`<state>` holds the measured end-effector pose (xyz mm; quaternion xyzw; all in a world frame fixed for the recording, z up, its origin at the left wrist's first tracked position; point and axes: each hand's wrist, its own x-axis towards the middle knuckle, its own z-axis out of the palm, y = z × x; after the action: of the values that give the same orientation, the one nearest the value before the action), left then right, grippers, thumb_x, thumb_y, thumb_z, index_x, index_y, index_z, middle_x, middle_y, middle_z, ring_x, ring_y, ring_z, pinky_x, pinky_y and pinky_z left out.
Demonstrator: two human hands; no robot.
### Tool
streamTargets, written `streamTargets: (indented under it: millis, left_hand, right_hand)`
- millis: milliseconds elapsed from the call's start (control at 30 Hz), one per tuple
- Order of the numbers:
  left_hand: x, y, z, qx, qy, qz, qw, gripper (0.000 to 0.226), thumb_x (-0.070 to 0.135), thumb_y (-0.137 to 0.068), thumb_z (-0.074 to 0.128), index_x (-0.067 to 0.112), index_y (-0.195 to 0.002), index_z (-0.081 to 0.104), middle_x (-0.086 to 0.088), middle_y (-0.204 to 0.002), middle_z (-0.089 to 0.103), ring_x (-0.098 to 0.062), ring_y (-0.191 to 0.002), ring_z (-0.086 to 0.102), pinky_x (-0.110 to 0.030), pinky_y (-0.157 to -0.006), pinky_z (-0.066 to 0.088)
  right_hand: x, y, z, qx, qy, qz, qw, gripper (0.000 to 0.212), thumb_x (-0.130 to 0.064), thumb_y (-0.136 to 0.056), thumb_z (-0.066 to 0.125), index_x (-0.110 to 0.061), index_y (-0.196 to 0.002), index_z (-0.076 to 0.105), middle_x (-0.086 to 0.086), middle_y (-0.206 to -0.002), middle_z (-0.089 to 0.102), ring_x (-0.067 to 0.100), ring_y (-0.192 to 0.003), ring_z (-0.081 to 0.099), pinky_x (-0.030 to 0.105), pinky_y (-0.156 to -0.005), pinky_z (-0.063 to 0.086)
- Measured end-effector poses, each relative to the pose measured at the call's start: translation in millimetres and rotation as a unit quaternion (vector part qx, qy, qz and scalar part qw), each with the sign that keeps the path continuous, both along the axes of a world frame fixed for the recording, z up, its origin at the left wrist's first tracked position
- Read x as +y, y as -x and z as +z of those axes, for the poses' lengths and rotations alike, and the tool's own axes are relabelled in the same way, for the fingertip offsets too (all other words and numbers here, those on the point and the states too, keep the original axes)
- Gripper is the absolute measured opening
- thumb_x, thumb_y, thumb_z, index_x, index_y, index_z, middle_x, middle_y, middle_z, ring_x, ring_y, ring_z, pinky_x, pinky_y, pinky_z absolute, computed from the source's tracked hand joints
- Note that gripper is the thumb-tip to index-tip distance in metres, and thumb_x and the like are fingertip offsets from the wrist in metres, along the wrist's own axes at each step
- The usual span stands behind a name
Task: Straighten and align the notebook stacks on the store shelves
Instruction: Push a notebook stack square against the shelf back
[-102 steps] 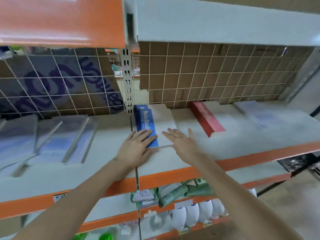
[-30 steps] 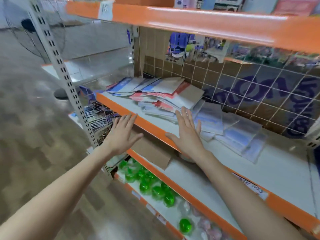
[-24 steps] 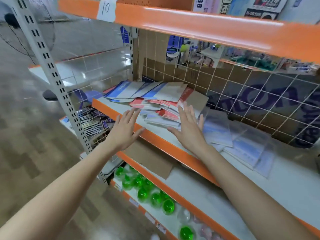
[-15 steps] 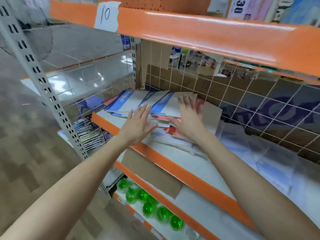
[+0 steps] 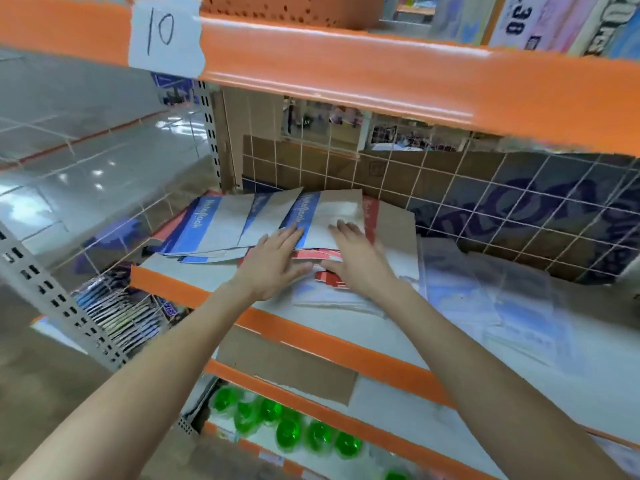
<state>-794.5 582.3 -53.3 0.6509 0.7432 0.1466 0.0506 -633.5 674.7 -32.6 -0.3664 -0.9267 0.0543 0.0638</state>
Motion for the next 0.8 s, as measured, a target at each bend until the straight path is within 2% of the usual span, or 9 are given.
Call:
streamTargets:
  millis: [67,133,200,267,367,467,600,800]
  left_hand:
    - [-6.6,-3.7,-0.2,0.021,-0.012,-0.01,1.0,0.068,0.046,-0.097,0.039,0.018,-0.151,0.009,0.0,-0.159,0.006,-0.016,-0.145,0.006,-0.033,-0.116,0.004]
    - [-14.7,-5.8,-0.7,0.053,-0.018,-0.021,0.998,0.062,0.04,-0.1,0.036,0.017,-0.151,0.009,0.0,-0.159,0.006,-0.016,-0.145,0.006,-0.033,-0.115,0.004]
    - [-23.2,-8.6,-1.2,0.087,-0.031,-0.031,0.995,0.057,0.034,-0.102,0.034,0.017,-0.151,0.01,-0.001,-0.159,0.008,-0.017,-0.145,0.008,-0.032,-0.116,0.004]
    - [-32.5,-13.7,-1.1,0.107,-0.059,-0.036,0.992,0.053,0.03,-0.102,0.033,0.017,-0.15,0.015,-0.002,-0.157,0.016,-0.018,-0.144,0.014,-0.032,-0.115,0.006]
    - [-46.0,-25.0,-0.8,0.137,-0.097,-0.052,0.984,0.05,0.019,-0.101,0.034,0.015,-0.149,0.021,-0.006,-0.155,0.022,-0.02,-0.142,0.02,-0.032,-0.113,0.008]
    - [-55.9,-36.0,0.0,0.159,-0.099,-0.08,0.979,0.058,0.006,-0.097,0.032,0.021,-0.15,0.017,-0.006,-0.157,0.014,-0.022,-0.144,0.014,-0.036,-0.114,0.004]
    - [-69.3,-55.0,4.3,0.205,-0.084,-0.109,0.969,0.065,0.005,-0.095,0.031,0.029,-0.15,0.007,-0.001,-0.159,0.008,-0.019,-0.145,0.009,-0.039,-0.115,0.004]
    - [-79.8,-97.0,20.5,0.173,-0.132,-0.154,0.964,0.063,0.001,-0.093,0.022,0.029,-0.149,0.017,-0.003,-0.157,0.017,-0.024,-0.145,0.014,-0.041,-0.115,0.003]
  right_hand:
    - [-11.0,-1.9,-1.9,0.013,-0.022,-0.03,0.999,0.061,-0.038,-0.097,0.047,-0.019,-0.149,0.022,0.0,-0.157,0.019,0.014,-0.144,0.014,0.045,-0.11,0.02]
    - [-24.8,-6.1,-5.9,0.02,-0.05,-0.056,0.997,0.052,-0.027,-0.099,0.044,-0.021,-0.147,0.026,-0.001,-0.156,0.022,0.013,-0.143,0.017,0.044,-0.111,0.013]
    - [-40.6,-11.6,-10.2,0.037,-0.06,-0.084,0.994,0.053,-0.009,-0.098,0.04,-0.022,-0.148,0.026,-0.001,-0.157,0.022,0.012,-0.143,0.017,0.042,-0.113,0.004]
    - [-57.3,-18.1,-12.4,0.049,-0.065,-0.104,0.991,0.058,0.001,-0.095,0.035,-0.021,-0.148,0.025,0.0,-0.157,0.022,0.012,-0.143,0.017,0.042,-0.114,0.001]
    - [-82.9,-30.8,-14.9,0.043,-0.074,-0.121,0.989,0.062,0.004,-0.093,0.032,-0.021,-0.149,0.023,0.0,-0.158,0.02,0.012,-0.144,0.016,0.04,-0.114,-0.001]
    - [-109.0,-46.8,-19.8,0.043,-0.074,-0.141,0.986,0.066,0.005,-0.091,0.034,-0.022,-0.15,0.022,0.0,-0.158,0.017,0.012,-0.145,0.015,0.034,-0.111,-0.003]
    - [-134.9,-70.0,-22.8,0.049,-0.076,-0.159,0.983,0.071,0.008,-0.089,0.035,-0.023,-0.15,0.019,0.001,-0.158,0.017,0.014,-0.145,0.015,0.035,-0.113,0.003]
    - [-158.1,-113.0,-17.9,0.068,-0.103,-0.199,0.972,0.077,0.011,-0.086,0.037,-0.023,-0.151,0.015,0.002,-0.159,0.016,0.015,-0.145,0.015,0.035,-0.114,0.006]
